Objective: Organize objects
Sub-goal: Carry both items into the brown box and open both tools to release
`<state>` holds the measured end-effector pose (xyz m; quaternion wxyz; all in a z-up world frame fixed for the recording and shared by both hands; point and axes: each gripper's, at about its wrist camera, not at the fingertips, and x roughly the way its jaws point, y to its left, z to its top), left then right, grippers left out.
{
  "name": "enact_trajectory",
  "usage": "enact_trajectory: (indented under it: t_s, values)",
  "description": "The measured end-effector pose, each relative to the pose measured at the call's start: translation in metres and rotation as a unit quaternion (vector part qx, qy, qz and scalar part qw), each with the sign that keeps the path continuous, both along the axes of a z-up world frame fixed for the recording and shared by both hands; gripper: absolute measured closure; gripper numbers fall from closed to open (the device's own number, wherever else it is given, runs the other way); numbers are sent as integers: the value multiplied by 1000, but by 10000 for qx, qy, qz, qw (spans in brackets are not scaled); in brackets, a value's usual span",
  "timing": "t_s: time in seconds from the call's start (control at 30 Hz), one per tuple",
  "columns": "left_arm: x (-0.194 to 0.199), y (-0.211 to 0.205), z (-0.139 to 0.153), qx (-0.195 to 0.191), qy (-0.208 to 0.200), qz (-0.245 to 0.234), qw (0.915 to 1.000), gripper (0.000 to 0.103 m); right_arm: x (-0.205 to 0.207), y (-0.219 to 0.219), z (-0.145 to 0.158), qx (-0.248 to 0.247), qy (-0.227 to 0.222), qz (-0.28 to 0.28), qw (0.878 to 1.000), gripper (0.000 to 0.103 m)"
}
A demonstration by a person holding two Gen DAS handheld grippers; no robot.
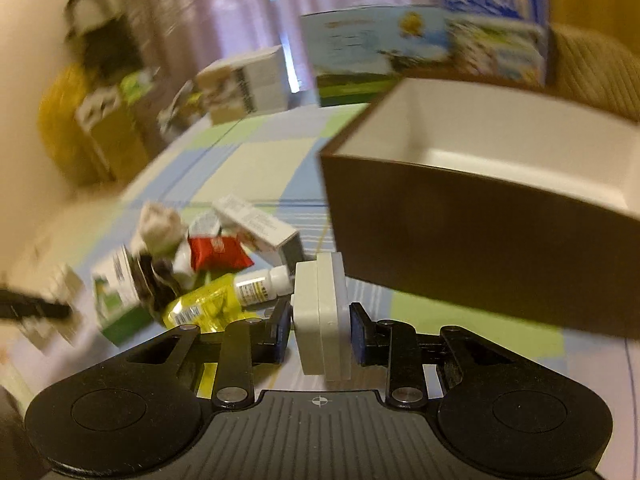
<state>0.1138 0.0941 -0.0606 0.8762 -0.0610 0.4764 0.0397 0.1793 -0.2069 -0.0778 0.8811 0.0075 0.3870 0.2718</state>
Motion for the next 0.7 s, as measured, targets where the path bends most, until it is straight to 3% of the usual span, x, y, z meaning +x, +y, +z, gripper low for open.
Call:
enact_trajectory:
  t_s: [0.23,0.5,0.7]
  values:
    - [11,-35,22,-23,-231,-427,9988,80,0,-64,40,1165,543,-653,9896,75]
    - [48,-89,51,-94,-539,-1035,9931,80,19,-122,89,1830,422,-1163,9753,75]
    - [89,-141,77,-179,-847,-1494,9850,80,51,-155,105,2071,332,-1645,9638,75]
